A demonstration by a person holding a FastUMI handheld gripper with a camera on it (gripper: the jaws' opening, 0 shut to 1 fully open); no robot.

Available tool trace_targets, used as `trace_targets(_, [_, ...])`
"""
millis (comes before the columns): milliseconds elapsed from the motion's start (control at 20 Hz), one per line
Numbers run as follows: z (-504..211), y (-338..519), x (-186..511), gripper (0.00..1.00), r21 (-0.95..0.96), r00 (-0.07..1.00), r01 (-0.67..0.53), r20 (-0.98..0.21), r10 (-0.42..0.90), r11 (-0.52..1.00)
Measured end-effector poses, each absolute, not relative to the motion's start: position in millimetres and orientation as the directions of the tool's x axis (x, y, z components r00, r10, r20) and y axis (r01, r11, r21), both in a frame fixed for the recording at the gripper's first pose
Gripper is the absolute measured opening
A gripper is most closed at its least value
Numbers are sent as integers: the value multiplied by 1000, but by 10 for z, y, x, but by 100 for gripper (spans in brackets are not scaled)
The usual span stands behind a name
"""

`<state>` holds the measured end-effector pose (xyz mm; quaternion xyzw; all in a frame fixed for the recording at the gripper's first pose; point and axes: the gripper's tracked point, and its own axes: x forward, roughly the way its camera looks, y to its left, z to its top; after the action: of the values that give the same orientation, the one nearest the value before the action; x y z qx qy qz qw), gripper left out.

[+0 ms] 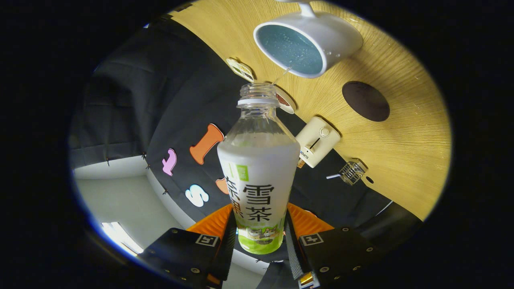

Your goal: Take the bottle from table, then pour the juice into the cup, finally place the bottle on the coaster

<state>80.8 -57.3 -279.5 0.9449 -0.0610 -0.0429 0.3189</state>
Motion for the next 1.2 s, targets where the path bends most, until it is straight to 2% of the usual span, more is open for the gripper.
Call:
trace_targets(150, [-2798, -568, 809, 59, 634, 990, -67, -55, -131, -771])
trace_targets(200, [-2852, -533, 800, 59, 669, 992, -24, -76, -100, -743])
trace_targets(300, [-2997, -399, 776, 59, 755, 990, 68, -132, -49, -653])
trace_targets(450, [-3049, -418, 859, 59, 849, 984, 138, -176, -27, -510])
trace_targets(550, [-3160, -360, 878, 59, 903, 977, 203, -215, 10, -379])
trace_targets(750, [-3281, -332, 854, 59, 964, 967, 255, -254, 24, -74])
trace_targets(950, [-3186, -317, 956, 59, 946, 972, 211, -229, 48, 245])
trace_targets(1200, [-3219, -222, 1194, 59, 755, 969, 146, -240, 63, 639])
